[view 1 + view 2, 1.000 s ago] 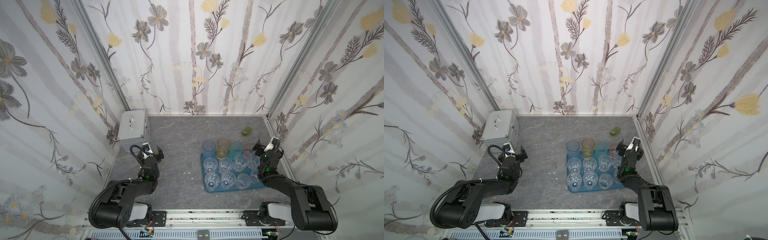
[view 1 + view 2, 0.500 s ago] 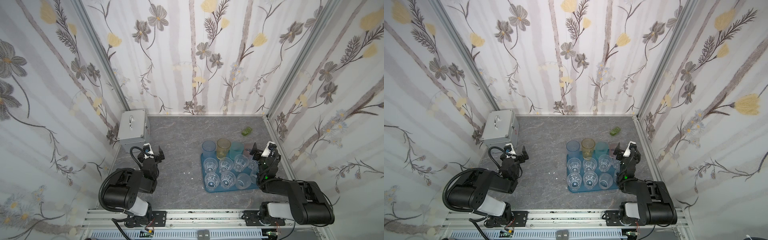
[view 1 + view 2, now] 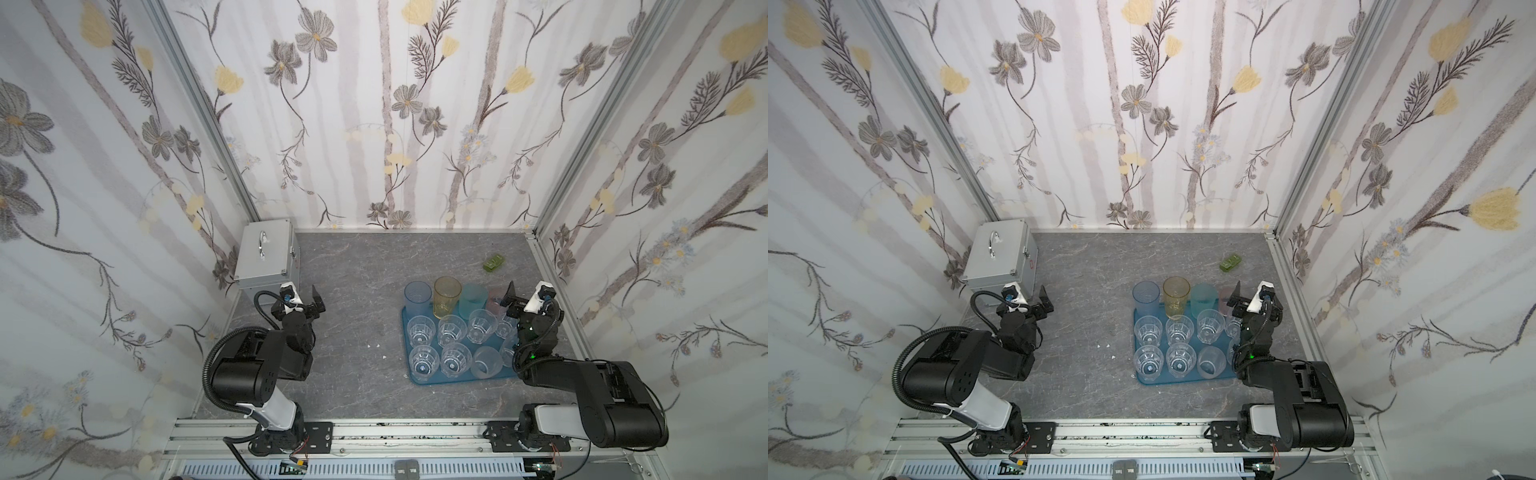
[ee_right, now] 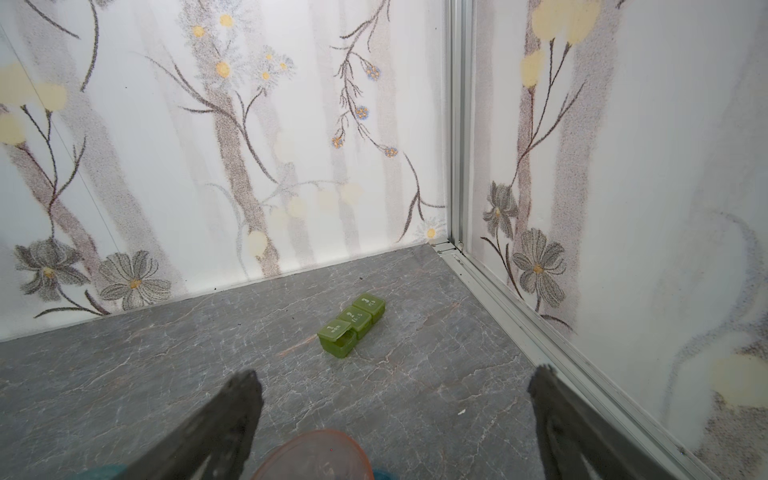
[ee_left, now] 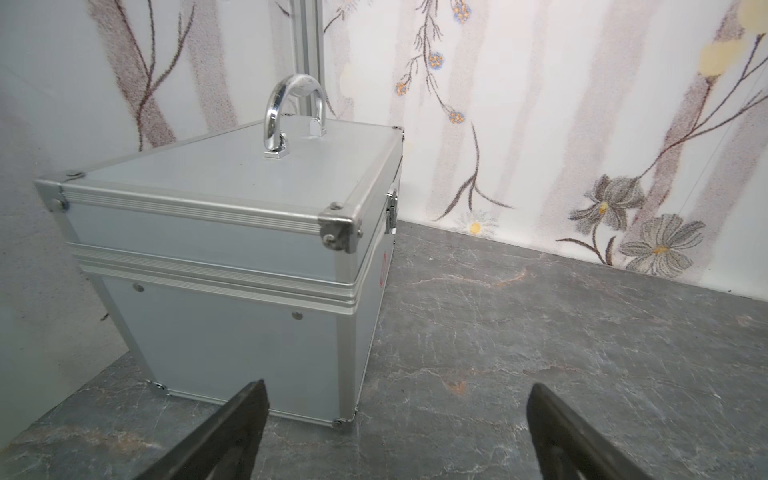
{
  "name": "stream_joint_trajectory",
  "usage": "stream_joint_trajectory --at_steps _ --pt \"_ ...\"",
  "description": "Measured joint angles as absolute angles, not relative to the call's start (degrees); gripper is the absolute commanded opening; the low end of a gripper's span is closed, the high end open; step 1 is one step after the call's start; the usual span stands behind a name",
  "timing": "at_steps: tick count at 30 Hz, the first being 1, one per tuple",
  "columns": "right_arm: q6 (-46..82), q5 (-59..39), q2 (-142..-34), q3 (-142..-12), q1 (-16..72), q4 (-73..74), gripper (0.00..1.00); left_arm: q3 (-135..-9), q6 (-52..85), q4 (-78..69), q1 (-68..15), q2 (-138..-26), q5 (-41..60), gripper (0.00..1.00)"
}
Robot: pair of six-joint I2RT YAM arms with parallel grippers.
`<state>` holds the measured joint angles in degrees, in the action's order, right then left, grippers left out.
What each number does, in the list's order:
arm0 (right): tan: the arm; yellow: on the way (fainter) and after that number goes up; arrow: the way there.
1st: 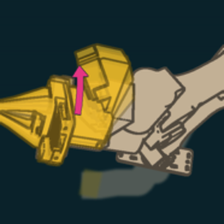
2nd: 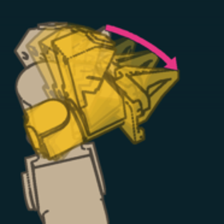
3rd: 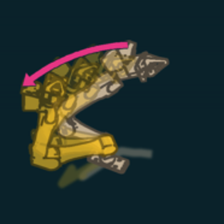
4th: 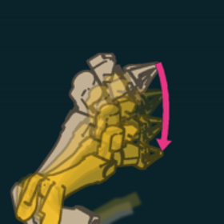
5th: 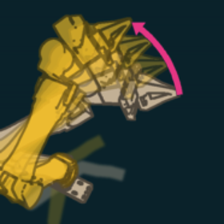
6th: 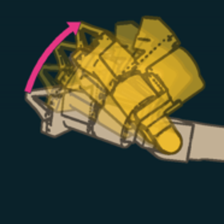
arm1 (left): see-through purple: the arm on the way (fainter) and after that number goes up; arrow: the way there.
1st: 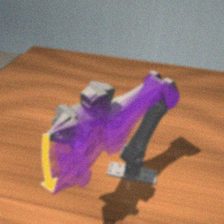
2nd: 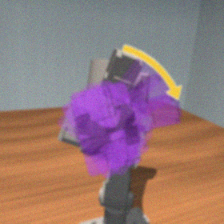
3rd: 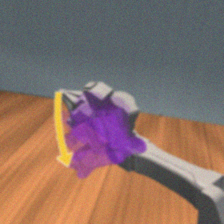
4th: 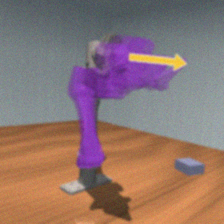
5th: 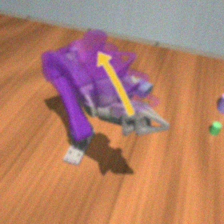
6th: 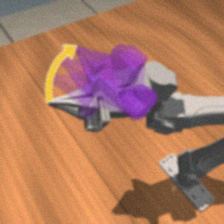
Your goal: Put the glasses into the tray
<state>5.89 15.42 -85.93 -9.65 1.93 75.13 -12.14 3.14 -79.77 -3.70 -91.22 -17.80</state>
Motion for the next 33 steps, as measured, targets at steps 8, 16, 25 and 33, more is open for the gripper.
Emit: stream_joint_trajectory --at_steps 8,16,25,33 --pt "5.69 15.53 -85.93 -9.65 2.09 75.16 1.0 -12.14 4.62 -78.59 -3.01 -91.02 -15.94 1.0" --pt "5.52 15.59 -85.93 -9.65 2.13 75.16 1.0 -12.14 4.73 -78.59 -3.01 -91.02 -15.35 1.0" --pt "5.52 15.59 -85.93 -9.65 2.17 75.16 1.0 -12.14 4.73 -78.59 -3.01 -91.02 -15.35 1.0" --pt "5.52 15.59 -85.93 -9.65 2.17 75.16 1.0 -12.14 4.75 -78.59 -3.01 -91.02 -15.35 1.0"
